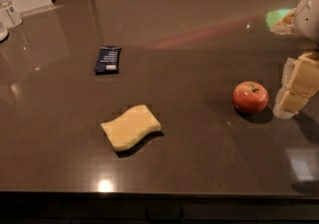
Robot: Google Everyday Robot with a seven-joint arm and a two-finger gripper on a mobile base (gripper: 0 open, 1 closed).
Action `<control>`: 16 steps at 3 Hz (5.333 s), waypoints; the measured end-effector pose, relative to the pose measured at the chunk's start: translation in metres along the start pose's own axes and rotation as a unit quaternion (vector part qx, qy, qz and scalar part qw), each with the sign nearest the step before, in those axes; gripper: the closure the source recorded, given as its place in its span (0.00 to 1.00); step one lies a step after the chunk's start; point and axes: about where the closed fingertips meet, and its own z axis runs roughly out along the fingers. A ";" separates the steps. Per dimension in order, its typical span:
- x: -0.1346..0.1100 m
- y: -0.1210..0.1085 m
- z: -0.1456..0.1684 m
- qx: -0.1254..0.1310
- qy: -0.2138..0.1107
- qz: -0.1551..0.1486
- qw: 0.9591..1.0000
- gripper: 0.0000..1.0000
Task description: Move rxbar blueberry near apple
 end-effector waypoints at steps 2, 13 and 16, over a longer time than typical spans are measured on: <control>-0.004 -0.002 -0.001 0.003 -0.006 0.000 1.000 0.00; -0.295 -0.123 0.178 -0.008 -0.292 0.035 0.956 0.00; -0.344 -0.137 0.230 -0.038 -0.276 0.001 0.960 0.00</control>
Offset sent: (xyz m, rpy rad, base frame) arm 0.0073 0.0070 0.0019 0.0304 -0.0036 0.0050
